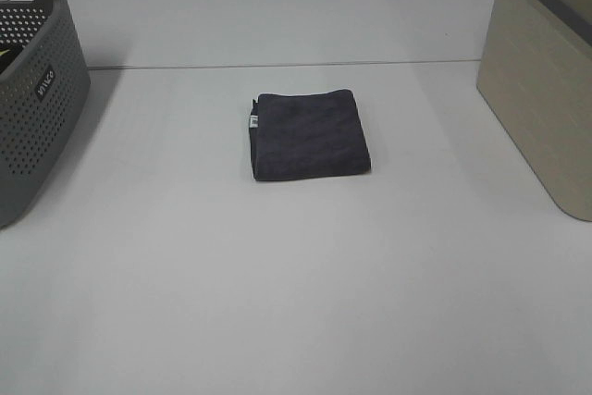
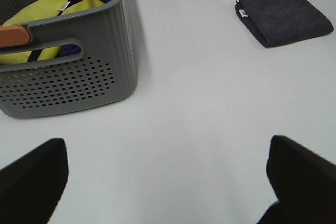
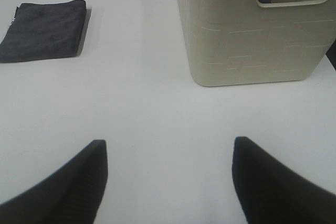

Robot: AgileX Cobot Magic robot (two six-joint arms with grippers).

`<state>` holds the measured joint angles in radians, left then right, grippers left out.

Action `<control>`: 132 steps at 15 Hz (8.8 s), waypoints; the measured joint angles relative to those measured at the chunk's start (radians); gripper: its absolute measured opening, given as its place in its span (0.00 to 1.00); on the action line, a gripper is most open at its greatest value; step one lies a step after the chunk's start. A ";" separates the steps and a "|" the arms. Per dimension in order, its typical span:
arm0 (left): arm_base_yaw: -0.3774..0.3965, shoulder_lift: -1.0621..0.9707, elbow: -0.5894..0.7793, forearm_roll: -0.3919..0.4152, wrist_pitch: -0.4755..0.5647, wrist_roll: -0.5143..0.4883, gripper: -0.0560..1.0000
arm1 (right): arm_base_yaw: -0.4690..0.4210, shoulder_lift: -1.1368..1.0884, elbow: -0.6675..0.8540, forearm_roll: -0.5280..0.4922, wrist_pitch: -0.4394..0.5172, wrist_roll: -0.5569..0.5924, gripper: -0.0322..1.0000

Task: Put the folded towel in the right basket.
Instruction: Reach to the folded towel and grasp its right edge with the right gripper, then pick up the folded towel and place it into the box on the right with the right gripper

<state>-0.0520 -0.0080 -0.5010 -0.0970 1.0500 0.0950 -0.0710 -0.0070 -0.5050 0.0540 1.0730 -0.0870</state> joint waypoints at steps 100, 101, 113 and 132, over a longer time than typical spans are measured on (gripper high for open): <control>0.000 0.000 0.000 0.000 0.000 0.000 0.98 | 0.277 2.652 -1.726 0.555 0.074 -0.179 0.59; 0.000 0.000 0.000 0.000 0.000 0.000 0.98 | 0.277 2.658 -1.726 0.569 0.074 -0.188 0.49; 0.000 0.000 0.000 0.000 0.000 0.000 0.98 | 0.277 2.548 -1.726 0.610 0.118 -0.259 0.07; 0.000 0.000 0.000 0.000 0.000 0.000 0.98 | 0.084 1.873 -1.726 -0.018 0.149 -0.034 0.07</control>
<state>-0.0520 -0.0080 -0.5010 -0.0970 1.0500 0.0950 0.0130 1.8660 -2.2310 0.0360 1.2220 -0.1210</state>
